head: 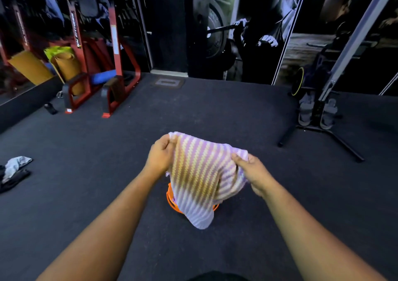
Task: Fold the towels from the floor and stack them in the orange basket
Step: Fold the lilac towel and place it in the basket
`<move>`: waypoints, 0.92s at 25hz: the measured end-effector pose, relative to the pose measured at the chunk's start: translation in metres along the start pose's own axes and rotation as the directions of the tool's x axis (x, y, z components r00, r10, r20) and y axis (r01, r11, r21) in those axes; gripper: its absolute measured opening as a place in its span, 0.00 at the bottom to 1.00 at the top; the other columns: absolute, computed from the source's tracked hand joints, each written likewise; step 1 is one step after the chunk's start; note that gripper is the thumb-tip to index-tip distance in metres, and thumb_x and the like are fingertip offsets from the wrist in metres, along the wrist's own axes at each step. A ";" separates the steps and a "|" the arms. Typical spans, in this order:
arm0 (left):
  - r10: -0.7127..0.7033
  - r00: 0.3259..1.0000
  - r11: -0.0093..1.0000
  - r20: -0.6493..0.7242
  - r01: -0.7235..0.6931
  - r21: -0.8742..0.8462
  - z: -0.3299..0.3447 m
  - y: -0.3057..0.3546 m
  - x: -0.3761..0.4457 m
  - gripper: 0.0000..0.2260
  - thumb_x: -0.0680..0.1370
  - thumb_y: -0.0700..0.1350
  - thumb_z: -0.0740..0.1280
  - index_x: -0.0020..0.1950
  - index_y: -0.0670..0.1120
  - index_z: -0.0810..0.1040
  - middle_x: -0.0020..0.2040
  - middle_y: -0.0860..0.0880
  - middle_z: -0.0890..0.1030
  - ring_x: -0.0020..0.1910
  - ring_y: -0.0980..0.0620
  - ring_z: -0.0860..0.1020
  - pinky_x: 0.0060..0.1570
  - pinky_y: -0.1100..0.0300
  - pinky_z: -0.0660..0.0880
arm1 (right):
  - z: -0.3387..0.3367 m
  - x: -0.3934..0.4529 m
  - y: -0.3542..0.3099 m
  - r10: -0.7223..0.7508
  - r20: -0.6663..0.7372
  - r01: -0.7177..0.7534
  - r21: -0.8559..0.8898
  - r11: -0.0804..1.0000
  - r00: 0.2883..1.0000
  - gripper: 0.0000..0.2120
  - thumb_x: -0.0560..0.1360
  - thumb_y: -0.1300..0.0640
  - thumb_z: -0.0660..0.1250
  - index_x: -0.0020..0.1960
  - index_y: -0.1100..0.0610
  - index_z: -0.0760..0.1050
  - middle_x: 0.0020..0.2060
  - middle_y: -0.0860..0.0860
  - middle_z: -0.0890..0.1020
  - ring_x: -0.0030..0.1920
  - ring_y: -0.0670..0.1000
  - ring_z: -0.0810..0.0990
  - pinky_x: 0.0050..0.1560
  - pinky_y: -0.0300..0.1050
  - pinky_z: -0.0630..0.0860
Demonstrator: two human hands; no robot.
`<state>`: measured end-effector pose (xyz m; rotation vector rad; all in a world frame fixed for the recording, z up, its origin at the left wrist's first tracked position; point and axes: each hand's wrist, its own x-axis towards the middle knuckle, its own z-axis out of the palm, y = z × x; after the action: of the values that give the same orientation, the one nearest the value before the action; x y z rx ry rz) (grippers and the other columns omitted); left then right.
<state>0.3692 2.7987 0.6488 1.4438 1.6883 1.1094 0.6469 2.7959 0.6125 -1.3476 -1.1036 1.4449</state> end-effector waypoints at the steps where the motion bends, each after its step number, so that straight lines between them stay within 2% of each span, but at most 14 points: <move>1: 0.015 0.999 0.985 -0.030 -0.010 0.175 -0.007 -0.011 0.004 0.18 0.85 0.55 0.58 0.45 0.44 0.76 0.38 0.50 0.81 0.39 0.48 0.80 0.42 0.48 0.77 | -0.009 0.007 -0.007 -0.060 -0.054 0.053 -0.131 0.990 0.997 0.08 0.80 0.55 0.70 0.53 0.59 0.83 0.49 0.58 0.87 0.49 0.54 0.85 0.59 0.60 0.80; 3: -0.019 0.997 0.946 -0.070 0.041 0.323 -0.015 -0.021 0.008 0.19 0.85 0.56 0.57 0.42 0.44 0.74 0.36 0.49 0.79 0.40 0.44 0.80 0.41 0.48 0.75 | -0.018 0.021 -0.020 -0.158 -0.076 0.116 -0.398 0.910 0.984 0.12 0.78 0.50 0.71 0.47 0.59 0.83 0.43 0.56 0.87 0.42 0.52 0.83 0.52 0.60 0.80; 5: -0.087 0.994 0.961 -0.070 0.102 0.255 -0.018 -0.016 0.008 0.20 0.85 0.57 0.57 0.42 0.45 0.75 0.37 0.49 0.80 0.40 0.46 0.80 0.39 0.52 0.73 | -0.018 0.025 -0.041 -0.215 -0.112 0.149 -0.425 0.893 0.970 0.21 0.74 0.42 0.71 0.45 0.62 0.80 0.38 0.55 0.84 0.38 0.52 0.79 0.44 0.56 0.79; 7: -0.256 0.965 0.934 0.047 0.260 -0.245 -0.019 0.003 0.004 0.21 0.85 0.58 0.57 0.49 0.45 0.81 0.40 0.48 0.84 0.40 0.49 0.82 0.40 0.55 0.76 | -0.017 0.023 -0.064 -0.163 -0.144 0.160 -0.032 0.987 0.976 0.22 0.75 0.41 0.71 0.45 0.62 0.78 0.39 0.55 0.83 0.39 0.52 0.80 0.44 0.51 0.78; 8: -0.285 0.945 0.807 0.162 0.328 -0.491 -0.021 0.013 0.003 0.22 0.85 0.58 0.56 0.53 0.44 0.82 0.44 0.47 0.86 0.43 0.49 0.84 0.44 0.54 0.79 | -0.019 0.021 -0.068 -0.109 -0.060 0.120 0.234 0.965 0.992 0.18 0.77 0.43 0.70 0.47 0.59 0.79 0.42 0.55 0.84 0.41 0.52 0.82 0.46 0.50 0.79; 9: -0.247 0.935 0.684 0.254 0.354 -0.638 -0.023 0.022 0.002 0.23 0.86 0.58 0.55 0.57 0.42 0.82 0.48 0.45 0.87 0.46 0.48 0.85 0.48 0.52 0.80 | -0.021 0.018 -0.068 -0.056 0.059 0.032 0.351 0.936 0.997 0.16 0.78 0.44 0.67 0.52 0.57 0.79 0.45 0.54 0.85 0.43 0.50 0.84 0.48 0.50 0.81; 10: -0.201 0.933 0.627 0.300 0.358 -0.692 -0.024 0.028 0.002 0.24 0.86 0.58 0.54 0.58 0.41 0.81 0.49 0.44 0.86 0.47 0.48 0.85 0.49 0.52 0.81 | -0.021 0.010 -0.065 0.015 0.199 -0.067 0.258 0.964 0.980 0.16 0.79 0.44 0.65 0.56 0.55 0.79 0.46 0.52 0.86 0.42 0.48 0.85 0.47 0.49 0.82; 12: -0.147 0.938 0.644 0.313 0.331 -0.690 -0.025 0.032 -0.001 0.23 0.86 0.56 0.53 0.56 0.39 0.80 0.45 0.43 0.86 0.41 0.49 0.85 0.41 0.56 0.82 | -0.020 0.001 -0.042 0.185 0.336 -0.123 -0.198 0.972 0.923 0.11 0.79 0.50 0.69 0.57 0.55 0.79 0.43 0.48 0.87 0.41 0.47 0.85 0.46 0.48 0.79; 13: -0.148 0.947 0.688 0.285 0.306 -0.658 -0.024 0.028 -0.001 0.21 0.87 0.54 0.55 0.55 0.40 0.79 0.45 0.44 0.86 0.42 0.48 0.85 0.42 0.55 0.83 | -0.022 0.003 -0.031 0.177 0.292 -0.084 -0.303 0.949 0.940 0.10 0.78 0.54 0.71 0.57 0.56 0.81 0.44 0.49 0.88 0.45 0.49 0.86 0.49 0.48 0.79; 16: -0.075 0.995 0.959 0.064 0.089 -0.269 -0.031 0.001 0.011 0.20 0.82 0.59 0.62 0.53 0.42 0.77 0.45 0.48 0.83 0.46 0.47 0.82 0.49 0.48 0.79 | -0.025 0.013 -0.026 -0.126 -0.043 0.118 -0.151 0.981 0.991 0.04 0.78 0.57 0.71 0.52 0.56 0.83 0.46 0.50 0.87 0.50 0.51 0.83 0.55 0.48 0.78; 18: -0.048 0.991 0.987 -0.125 0.028 -0.160 -0.037 -0.003 0.017 0.20 0.79 0.61 0.63 0.49 0.42 0.75 0.42 0.49 0.77 0.41 0.51 0.77 0.44 0.51 0.74 | -0.029 0.018 -0.038 -0.232 -0.147 0.223 -0.076 0.972 0.962 0.07 0.75 0.52 0.74 0.48 0.55 0.83 0.44 0.49 0.85 0.47 0.48 0.81 0.51 0.47 0.77; 19: -0.038 0.985 0.967 -0.166 -0.006 -0.255 -0.039 -0.001 0.017 0.16 0.81 0.58 0.63 0.49 0.44 0.75 0.41 0.50 0.76 0.39 0.54 0.76 0.42 0.55 0.74 | -0.030 0.019 -0.042 -0.253 -0.149 0.248 -0.051 0.967 0.956 0.12 0.73 0.48 0.75 0.48 0.56 0.82 0.43 0.49 0.84 0.46 0.48 0.80 0.49 0.47 0.77; 21: -0.036 0.999 0.837 -0.028 0.014 -0.547 -0.037 0.002 0.013 0.10 0.82 0.53 0.66 0.54 0.47 0.76 0.41 0.53 0.80 0.35 0.59 0.77 0.38 0.61 0.76 | -0.032 0.026 -0.045 -0.276 -0.219 0.263 -0.088 0.961 0.936 0.18 0.72 0.45 0.74 0.45 0.60 0.77 0.39 0.51 0.78 0.41 0.49 0.75 0.43 0.46 0.73; 23: -0.108 0.949 0.861 0.296 0.238 -0.450 -0.027 -0.012 -0.002 0.24 0.71 0.60 0.76 0.56 0.44 0.79 0.44 0.53 0.85 0.39 0.57 0.82 0.42 0.58 0.81 | -0.034 0.034 -0.041 -0.209 -0.283 0.146 -0.228 0.963 0.936 0.17 0.74 0.46 0.73 0.41 0.59 0.75 0.35 0.51 0.71 0.38 0.50 0.69 0.39 0.45 0.66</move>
<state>0.3403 2.7910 0.6493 1.0403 1.2155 1.0850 0.6799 2.8411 0.6422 -1.5110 -1.1568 0.9722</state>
